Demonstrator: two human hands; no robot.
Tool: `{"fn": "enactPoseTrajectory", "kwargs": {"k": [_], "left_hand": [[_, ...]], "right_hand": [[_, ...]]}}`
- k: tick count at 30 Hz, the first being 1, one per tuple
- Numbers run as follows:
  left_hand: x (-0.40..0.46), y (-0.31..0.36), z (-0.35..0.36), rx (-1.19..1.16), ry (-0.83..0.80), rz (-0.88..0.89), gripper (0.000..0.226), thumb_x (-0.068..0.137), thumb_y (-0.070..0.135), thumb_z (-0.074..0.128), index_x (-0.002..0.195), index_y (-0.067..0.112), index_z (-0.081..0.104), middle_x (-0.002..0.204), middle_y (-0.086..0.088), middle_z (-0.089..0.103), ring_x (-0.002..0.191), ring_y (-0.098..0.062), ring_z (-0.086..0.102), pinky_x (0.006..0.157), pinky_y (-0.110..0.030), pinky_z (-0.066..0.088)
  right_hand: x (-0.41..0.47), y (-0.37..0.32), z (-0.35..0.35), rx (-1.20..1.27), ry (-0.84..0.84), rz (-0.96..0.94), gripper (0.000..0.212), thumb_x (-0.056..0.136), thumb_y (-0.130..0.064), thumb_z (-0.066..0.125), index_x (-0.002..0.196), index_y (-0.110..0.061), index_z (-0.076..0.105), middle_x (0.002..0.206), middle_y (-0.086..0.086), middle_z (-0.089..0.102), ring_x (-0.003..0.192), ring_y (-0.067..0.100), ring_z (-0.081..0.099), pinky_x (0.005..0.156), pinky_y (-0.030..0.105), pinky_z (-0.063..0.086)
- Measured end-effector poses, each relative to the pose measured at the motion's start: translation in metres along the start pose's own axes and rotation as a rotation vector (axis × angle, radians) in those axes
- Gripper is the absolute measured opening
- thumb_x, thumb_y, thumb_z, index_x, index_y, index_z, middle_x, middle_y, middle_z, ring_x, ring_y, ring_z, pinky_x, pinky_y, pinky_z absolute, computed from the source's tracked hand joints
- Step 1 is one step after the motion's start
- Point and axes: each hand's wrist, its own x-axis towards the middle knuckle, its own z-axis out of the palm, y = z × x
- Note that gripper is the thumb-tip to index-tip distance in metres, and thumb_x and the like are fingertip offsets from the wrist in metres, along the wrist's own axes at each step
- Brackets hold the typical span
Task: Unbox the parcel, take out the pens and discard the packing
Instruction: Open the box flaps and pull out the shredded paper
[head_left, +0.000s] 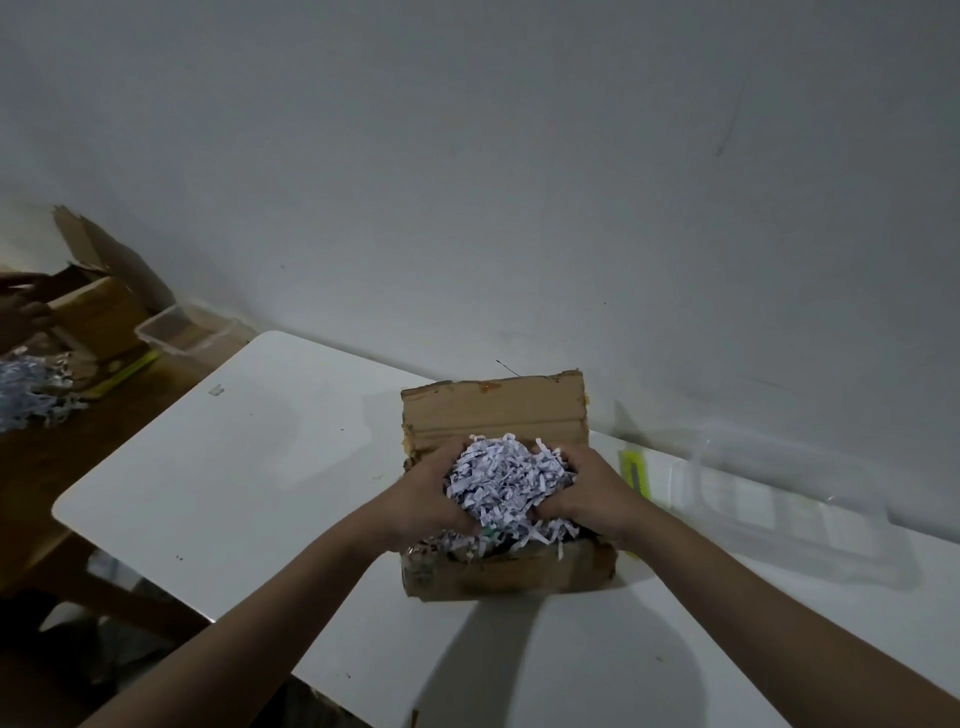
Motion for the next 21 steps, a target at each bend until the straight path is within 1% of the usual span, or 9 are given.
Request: {"fn": "enactPoseTrajectory", "kwargs": {"k": [2,3,5,7,8,12,15,18,21], "left_hand": [[0.0,0.01,-0.001,0.006,0.007,0.01,0.086,0.057,0.001,0.081,0.131,0.026,0.043,0.122,-0.005,0.061,0.112,-0.02,0.059,0.095,-0.041,0.051],[-0.001,0.016,-0.002,0.003,0.005,0.022,0.085,0.06,-0.006,0.078,0.131,0.023,0.042,0.121,-0.006,0.06,0.111,-0.021,0.059,0.093,-0.038,0.052],[-0.002,0.028,-0.004,0.003,0.005,0.054,0.087,0.059,-0.008,0.077,0.132,0.02,0.041,0.121,-0.009,0.059,0.111,-0.023,0.059,0.091,-0.037,0.053],[-0.002,0.041,-0.005,0.016,0.022,0.099,0.089,0.052,-0.001,0.076,0.131,0.018,0.042,0.12,-0.011,0.058,0.111,-0.024,0.058,0.091,-0.041,0.053],[-0.001,0.046,-0.005,0.027,0.028,0.121,0.088,0.051,0.0,0.076,0.13,0.017,0.043,0.12,-0.011,0.058,0.112,-0.024,0.058,0.091,-0.042,0.053],[0.004,0.066,0.007,0.033,-0.003,0.15,0.086,0.058,-0.016,0.076,0.131,0.016,0.043,0.118,-0.008,0.059,0.11,-0.022,0.058,0.086,-0.032,0.054],[0.011,0.071,0.027,0.063,-0.074,0.169,0.09,0.058,-0.011,0.077,0.134,0.019,0.04,0.123,-0.008,0.059,0.113,-0.023,0.058,0.091,-0.04,0.053],[0.018,0.072,0.057,0.113,-0.128,0.162,0.081,0.06,-0.006,0.079,0.13,0.018,0.046,0.118,-0.008,0.063,0.106,-0.024,0.062,0.089,-0.044,0.054],[0.023,0.071,0.094,0.065,-0.221,0.139,0.074,0.063,-0.012,0.075,0.125,0.018,0.048,0.116,-0.012,0.063,0.105,-0.029,0.062,0.086,-0.05,0.054]], "right_hand": [[-0.005,-0.011,-0.003,-0.014,0.002,-0.038,0.054,0.064,0.012,0.076,0.098,-0.027,0.061,0.089,-0.005,0.07,0.075,-0.001,0.067,0.062,0.014,0.053],[-0.007,-0.015,-0.004,-0.015,0.008,-0.058,0.053,0.065,0.012,0.075,0.094,-0.029,0.061,0.087,-0.008,0.069,0.073,-0.004,0.066,0.061,0.012,0.052],[-0.009,-0.023,-0.008,-0.016,0.018,-0.088,0.052,0.066,0.011,0.076,0.095,-0.028,0.061,0.087,-0.01,0.068,0.077,0.001,0.066,0.065,0.014,0.053],[-0.012,-0.033,-0.014,-0.013,0.035,-0.1,0.058,0.065,0.011,0.077,0.107,-0.024,0.059,0.091,-0.006,0.069,0.083,0.009,0.067,0.069,0.022,0.054],[-0.014,-0.036,-0.017,-0.012,0.046,-0.107,0.06,0.064,0.012,0.077,0.11,-0.023,0.058,0.092,-0.004,0.069,0.082,0.01,0.067,0.068,0.024,0.054],[-0.031,-0.043,-0.033,0.008,0.09,-0.145,0.059,0.061,0.014,0.077,0.103,-0.024,0.063,0.092,-0.002,0.072,0.082,0.014,0.069,0.063,0.024,0.053],[-0.055,-0.037,-0.047,0.004,0.129,-0.137,0.053,0.051,0.006,0.079,0.095,-0.021,0.066,0.085,-0.005,0.073,0.075,0.006,0.069,0.057,0.019,0.051],[-0.085,-0.02,-0.062,-0.001,0.194,-0.112,0.053,0.045,-0.001,0.077,0.096,-0.014,0.068,0.09,0.002,0.075,0.08,0.012,0.07,0.061,0.023,0.053],[-0.116,0.005,-0.076,-0.015,0.269,-0.057,0.055,0.044,0.0,0.077,0.097,-0.01,0.068,0.088,0.005,0.074,0.075,0.012,0.069,0.056,0.021,0.05]]}}
